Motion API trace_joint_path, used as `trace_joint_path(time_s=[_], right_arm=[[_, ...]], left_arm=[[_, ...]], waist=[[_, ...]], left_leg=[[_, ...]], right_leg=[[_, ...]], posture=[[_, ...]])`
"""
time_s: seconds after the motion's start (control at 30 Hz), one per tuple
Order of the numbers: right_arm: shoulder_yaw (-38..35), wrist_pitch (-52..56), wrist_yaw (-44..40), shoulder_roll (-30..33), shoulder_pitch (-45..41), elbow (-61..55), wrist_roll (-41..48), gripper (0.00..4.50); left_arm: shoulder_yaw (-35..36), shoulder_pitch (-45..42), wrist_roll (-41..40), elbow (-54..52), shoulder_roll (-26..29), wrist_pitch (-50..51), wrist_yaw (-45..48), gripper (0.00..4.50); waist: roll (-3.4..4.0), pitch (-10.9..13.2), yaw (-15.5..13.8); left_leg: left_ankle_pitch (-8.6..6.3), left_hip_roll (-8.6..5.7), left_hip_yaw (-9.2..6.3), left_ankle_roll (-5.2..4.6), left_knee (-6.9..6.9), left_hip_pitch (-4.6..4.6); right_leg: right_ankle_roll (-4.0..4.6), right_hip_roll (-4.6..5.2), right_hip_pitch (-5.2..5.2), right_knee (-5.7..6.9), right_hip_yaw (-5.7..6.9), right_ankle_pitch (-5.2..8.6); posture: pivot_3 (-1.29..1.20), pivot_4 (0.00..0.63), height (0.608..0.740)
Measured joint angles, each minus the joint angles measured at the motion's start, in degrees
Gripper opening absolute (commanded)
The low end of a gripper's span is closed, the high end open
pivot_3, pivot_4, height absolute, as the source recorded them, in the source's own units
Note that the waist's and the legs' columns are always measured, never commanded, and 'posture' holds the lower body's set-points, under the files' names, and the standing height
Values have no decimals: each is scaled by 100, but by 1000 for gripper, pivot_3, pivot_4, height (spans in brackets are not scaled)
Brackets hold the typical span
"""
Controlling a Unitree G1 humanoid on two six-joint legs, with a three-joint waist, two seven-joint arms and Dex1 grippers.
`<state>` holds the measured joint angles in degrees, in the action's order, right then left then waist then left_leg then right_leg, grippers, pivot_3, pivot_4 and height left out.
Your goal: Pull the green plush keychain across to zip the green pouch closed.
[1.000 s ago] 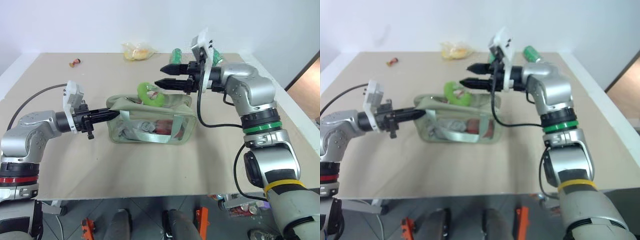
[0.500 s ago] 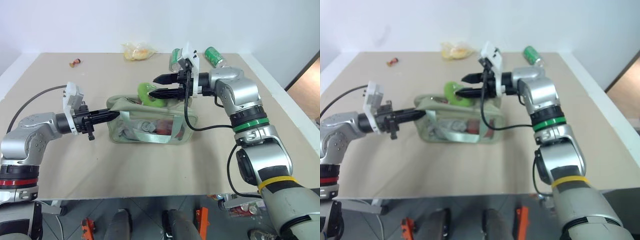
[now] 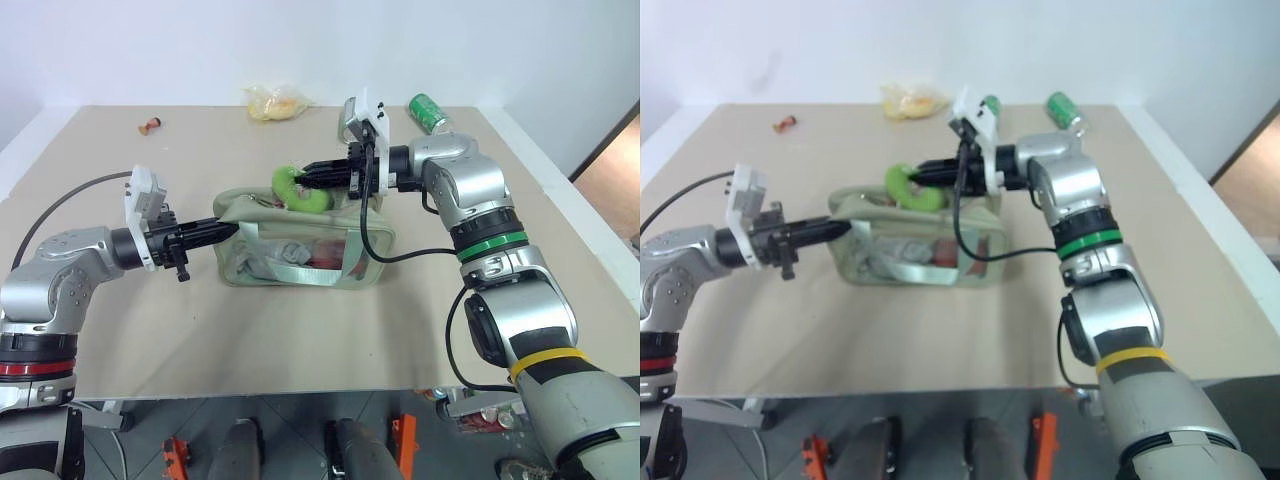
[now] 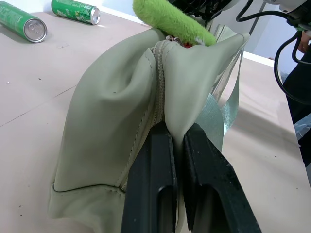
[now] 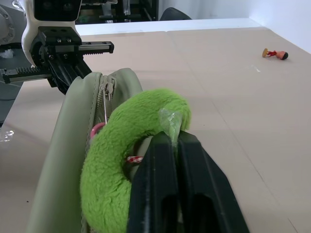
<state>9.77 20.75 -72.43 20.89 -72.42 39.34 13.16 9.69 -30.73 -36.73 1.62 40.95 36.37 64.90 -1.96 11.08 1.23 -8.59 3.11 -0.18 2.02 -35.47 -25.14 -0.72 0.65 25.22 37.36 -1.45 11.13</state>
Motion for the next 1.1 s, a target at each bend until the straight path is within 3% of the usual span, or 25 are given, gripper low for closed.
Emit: trace_joint_path(time_s=[0.33,0.63,1.1], right_arm=[[-52,-108,33,151,-71,38,-61,64],[-192,13,-260,1104,-314,-439,-84,64],[-245,-601,-133,2681,833,-1710,-511,64]], left_arm=[[-1,-8,3,17,-44,-23,5,0],[-29,-73,29,180,-105,-111,68,0],[-80,-89,15,186,-138,-94,89,0]], waist=[[1,1,-4],[3,2,-4],[3,2,-22]], left_leg=[[0,-1,0,0,0,-2],[0,-5,1,0,6,1],[-1,-24,11,1,5,-1]], right_leg=[[3,1,0,0,0,2],[17,7,2,-2,3,13],[2,33,-2,-8,2,21]], posture=[[0,150,740],[0,150,740],[0,150,740]])
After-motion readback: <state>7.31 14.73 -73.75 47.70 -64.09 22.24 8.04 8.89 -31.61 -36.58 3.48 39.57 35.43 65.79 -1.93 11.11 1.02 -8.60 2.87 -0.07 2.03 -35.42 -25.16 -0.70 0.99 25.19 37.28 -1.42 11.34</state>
